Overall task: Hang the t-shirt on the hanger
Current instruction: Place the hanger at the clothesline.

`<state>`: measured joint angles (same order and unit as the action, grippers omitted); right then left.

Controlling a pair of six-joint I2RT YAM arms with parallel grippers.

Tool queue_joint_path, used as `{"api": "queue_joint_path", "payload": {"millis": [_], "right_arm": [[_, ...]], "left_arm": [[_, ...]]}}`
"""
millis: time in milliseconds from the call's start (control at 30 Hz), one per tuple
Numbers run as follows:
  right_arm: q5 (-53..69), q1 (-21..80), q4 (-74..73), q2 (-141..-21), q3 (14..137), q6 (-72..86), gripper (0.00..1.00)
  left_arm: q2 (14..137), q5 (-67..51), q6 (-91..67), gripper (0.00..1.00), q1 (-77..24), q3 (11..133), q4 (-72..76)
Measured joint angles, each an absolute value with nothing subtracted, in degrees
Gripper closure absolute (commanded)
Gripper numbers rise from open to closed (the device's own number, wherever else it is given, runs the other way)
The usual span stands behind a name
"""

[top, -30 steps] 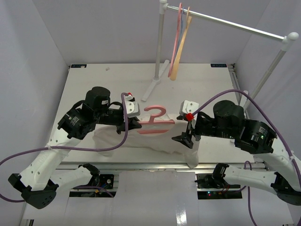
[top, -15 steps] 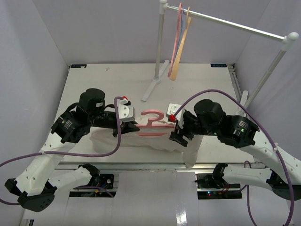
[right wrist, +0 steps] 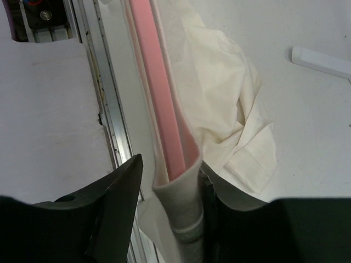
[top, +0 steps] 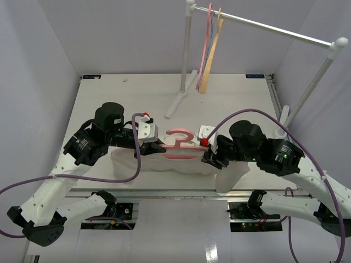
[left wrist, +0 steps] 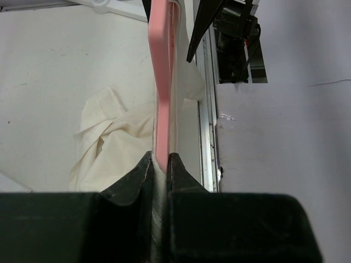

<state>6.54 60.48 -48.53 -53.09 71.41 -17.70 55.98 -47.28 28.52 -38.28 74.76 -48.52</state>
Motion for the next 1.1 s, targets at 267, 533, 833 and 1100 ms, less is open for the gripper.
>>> {"api": "queue_joint_path", "payload": {"millis": [267,533,833,1100], "right_arm": [[5.11,60.53,-48.96,-51.96,71.26,-15.61,0.92],[-0.44,60.44,-49.27,-50.32,69.44,-8.08,0.92],[-10.80,60.40,-50.54,-49.02,60.66,3.94,0.92],[-19.84,60.42,-54.80,-48.78,56.40,16.45,0.92]], "left_arm": [[58.37,-48.20,28.64,0.77,-38.26,73.61,-44.36],[61.19,-41.45,19.25,0.02,-38.33,73.49,-34.08],[63.44,-20.02,4.11,0.02,-38.34,73.78,-27.62],[67.08,-5.86,-9.35,0.02,-37.98,75.11,-29.32]]}}
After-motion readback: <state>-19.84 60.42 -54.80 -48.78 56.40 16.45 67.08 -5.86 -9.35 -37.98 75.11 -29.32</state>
